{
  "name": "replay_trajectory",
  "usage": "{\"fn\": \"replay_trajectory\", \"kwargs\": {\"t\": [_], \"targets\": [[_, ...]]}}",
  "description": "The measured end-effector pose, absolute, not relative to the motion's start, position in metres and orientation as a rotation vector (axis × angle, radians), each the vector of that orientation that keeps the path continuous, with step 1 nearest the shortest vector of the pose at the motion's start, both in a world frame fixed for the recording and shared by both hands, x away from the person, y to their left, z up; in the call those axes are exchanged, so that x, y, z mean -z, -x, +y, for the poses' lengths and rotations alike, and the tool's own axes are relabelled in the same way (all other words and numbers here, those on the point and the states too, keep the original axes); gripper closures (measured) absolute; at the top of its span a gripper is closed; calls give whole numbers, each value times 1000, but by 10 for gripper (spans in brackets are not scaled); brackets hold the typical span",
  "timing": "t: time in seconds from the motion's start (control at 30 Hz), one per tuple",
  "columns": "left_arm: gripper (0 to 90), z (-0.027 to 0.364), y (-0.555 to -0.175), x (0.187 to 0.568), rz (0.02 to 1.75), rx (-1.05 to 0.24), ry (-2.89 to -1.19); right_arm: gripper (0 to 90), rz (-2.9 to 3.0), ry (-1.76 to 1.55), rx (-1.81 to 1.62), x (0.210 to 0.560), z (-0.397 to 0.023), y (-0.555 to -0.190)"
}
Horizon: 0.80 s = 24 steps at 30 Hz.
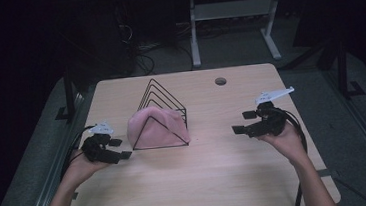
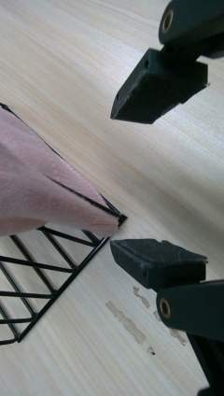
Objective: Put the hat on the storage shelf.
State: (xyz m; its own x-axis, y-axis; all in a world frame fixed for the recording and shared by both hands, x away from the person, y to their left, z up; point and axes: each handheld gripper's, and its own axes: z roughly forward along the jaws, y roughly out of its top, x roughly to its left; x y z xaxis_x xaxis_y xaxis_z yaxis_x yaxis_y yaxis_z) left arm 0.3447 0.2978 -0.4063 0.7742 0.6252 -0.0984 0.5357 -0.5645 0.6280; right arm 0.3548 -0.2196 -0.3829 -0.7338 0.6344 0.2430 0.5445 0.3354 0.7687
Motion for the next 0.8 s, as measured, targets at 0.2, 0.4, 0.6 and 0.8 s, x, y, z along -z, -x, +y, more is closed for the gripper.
{"fn": "replay_trajectory", "kwargs": {"t": [0.2,0.4,0.6,0.8], "targets": [[291,301,-341,407,862,-186,-2316,200,2472,-1143,-1356,394,-236,-342],[293,300,-337,405,856,-211,-2322,202,2431,-1222,-1358,410,-259,-327],[293,298,-330,412,859,-223,-2300,202,2404,-1271,-1355,423,-275,-311],[292,297,-317,428,876,-207,-2282,202,2388,-1287,-1340,434,-286,-293]]}}
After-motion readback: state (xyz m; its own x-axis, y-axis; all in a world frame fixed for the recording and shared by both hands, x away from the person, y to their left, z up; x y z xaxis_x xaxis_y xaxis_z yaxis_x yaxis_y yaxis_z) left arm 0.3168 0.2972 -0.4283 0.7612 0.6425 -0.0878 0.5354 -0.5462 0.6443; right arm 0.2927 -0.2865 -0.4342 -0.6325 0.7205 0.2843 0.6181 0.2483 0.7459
